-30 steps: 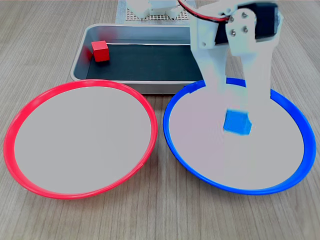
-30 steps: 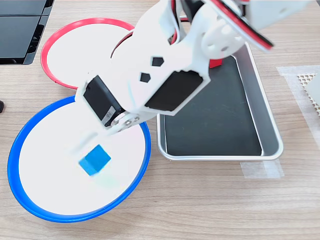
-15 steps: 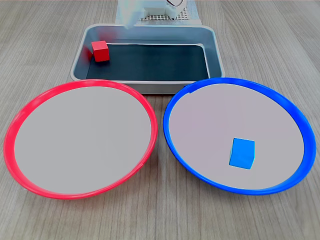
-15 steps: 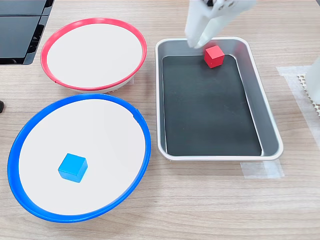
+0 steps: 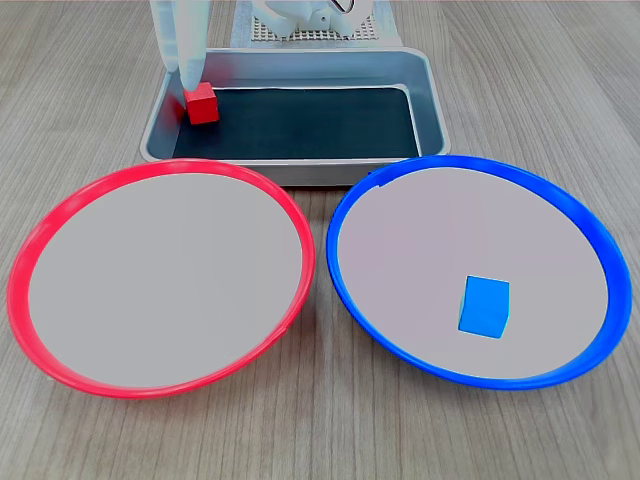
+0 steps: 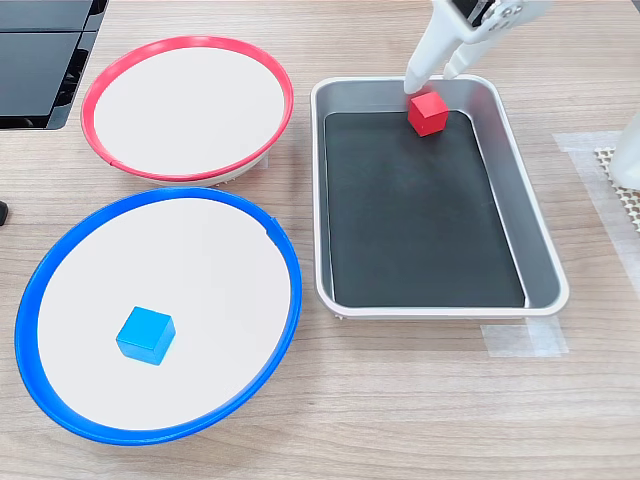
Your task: Move two blocks from tray to matching dishes
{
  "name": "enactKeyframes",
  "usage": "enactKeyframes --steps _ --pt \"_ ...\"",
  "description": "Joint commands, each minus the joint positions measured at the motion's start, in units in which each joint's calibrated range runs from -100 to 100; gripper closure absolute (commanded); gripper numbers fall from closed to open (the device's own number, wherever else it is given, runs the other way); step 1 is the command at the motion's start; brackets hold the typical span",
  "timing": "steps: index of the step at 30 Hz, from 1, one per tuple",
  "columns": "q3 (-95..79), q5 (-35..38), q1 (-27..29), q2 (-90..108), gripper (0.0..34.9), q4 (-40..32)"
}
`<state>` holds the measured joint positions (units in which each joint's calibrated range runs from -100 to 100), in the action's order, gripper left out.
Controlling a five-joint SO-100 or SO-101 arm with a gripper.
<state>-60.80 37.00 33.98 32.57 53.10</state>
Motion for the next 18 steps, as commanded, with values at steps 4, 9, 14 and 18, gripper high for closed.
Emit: enactKeyframes --steps 4,9,14,18 --pt "-2.42 -0.34 -1.46 -0.2 19.2 -1.3" --pt "-4.7 -0.68 -3.16 -0.28 20.7 -3.2" --pt "-4.43 -2.74 -6.83 0.74 34.7 -3.86" --pt "3.31 -7.91 -15.96 2.19 34.8 1.42"
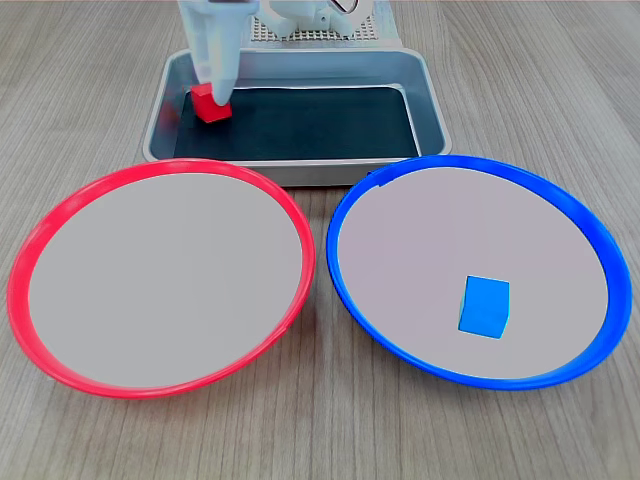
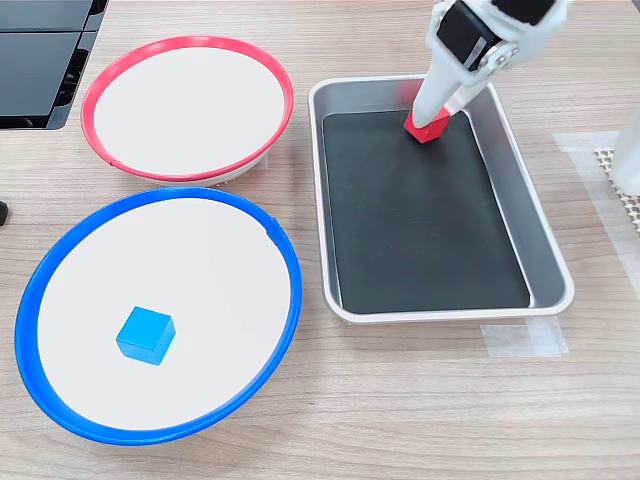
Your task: Move two blocks from tray to matching dishes
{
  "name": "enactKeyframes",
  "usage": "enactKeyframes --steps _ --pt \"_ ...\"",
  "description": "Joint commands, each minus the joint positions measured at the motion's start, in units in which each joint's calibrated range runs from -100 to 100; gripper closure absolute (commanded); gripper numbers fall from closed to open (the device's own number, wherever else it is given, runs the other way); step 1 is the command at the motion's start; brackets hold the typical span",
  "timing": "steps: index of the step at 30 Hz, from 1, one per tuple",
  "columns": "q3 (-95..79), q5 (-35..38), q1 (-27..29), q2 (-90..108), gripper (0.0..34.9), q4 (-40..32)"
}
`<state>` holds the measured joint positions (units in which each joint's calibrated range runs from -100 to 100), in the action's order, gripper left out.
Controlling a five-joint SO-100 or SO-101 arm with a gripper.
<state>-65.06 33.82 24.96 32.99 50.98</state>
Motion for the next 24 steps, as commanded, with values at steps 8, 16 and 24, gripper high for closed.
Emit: enactKeyframes --steps 8,16,24 --pt "29.61 -20.71 -15.5 -9.32 34.8 -11.9" --pt "33.16 -20.07 -10.51 -26.89 34.7 -27.99" --pt "33.98 -17.92 -10.89 -30.9 16.5 -29.48"
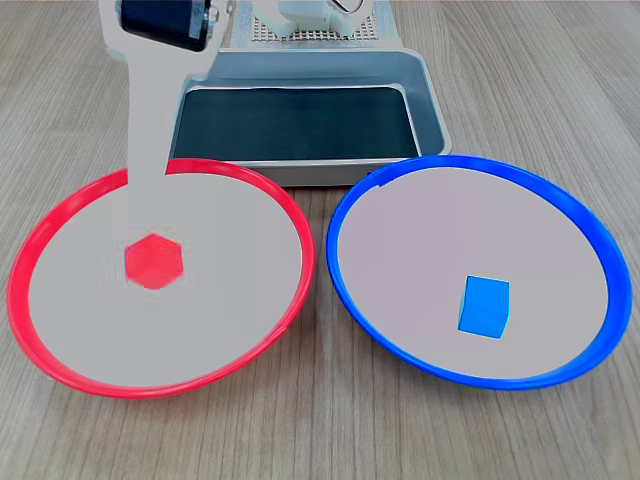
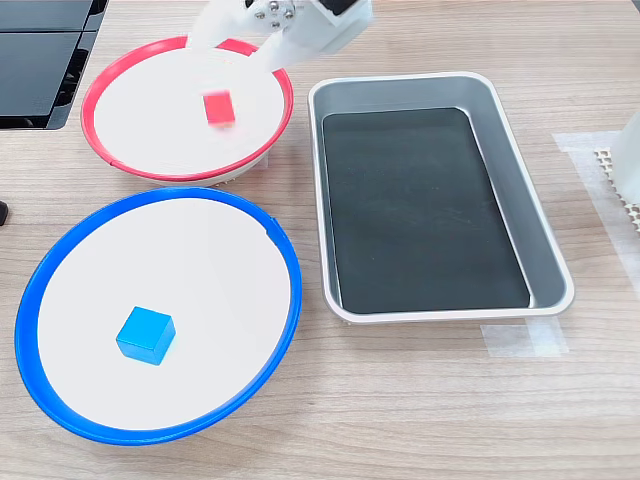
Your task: Move two blocks from tray to matching dishes
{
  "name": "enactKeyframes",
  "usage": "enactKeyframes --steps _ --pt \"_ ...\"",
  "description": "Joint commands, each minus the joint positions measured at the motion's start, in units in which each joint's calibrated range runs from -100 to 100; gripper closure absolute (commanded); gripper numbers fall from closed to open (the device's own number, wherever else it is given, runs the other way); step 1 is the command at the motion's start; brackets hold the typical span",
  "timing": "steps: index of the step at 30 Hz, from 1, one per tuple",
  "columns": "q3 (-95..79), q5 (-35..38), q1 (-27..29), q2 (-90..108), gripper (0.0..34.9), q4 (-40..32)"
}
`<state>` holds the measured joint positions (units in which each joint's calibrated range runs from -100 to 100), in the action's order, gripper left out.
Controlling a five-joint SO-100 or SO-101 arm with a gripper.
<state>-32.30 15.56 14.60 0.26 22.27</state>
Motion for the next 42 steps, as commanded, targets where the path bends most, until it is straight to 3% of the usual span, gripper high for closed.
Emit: enactKeyframes --steps 1,2,4,5,7,10,13,15,28,42 --pt "0.12 0.2 -0.72 3.62 18.8 -0.93" --pt "-1.79 -0.34 -1.0 6.52 23.5 -1.67" --pt "-7.89 -1.37 -1.47 13.86 29.4 -4.73" --pt "-11.16 -2.25 -1.75 18.12 34.7 -6.13" --pt "-25.18 -6.45 -2.98 35.27 34.7 -10.26" --pt "-41.2 -10.5 -5.52 55.91 34.7 -11.0" --pt "-53.58 -12.65 -7.97 74.41 34.8 -4.89" --pt "-60.78 -13.82 -8.72 84.56 34.8 2.78" --pt "-67.7 -16.51 -13.24 98.72 34.8 25.15" --pt "-67.7 -16.95 -13.8 98.81 34.6 25.15"
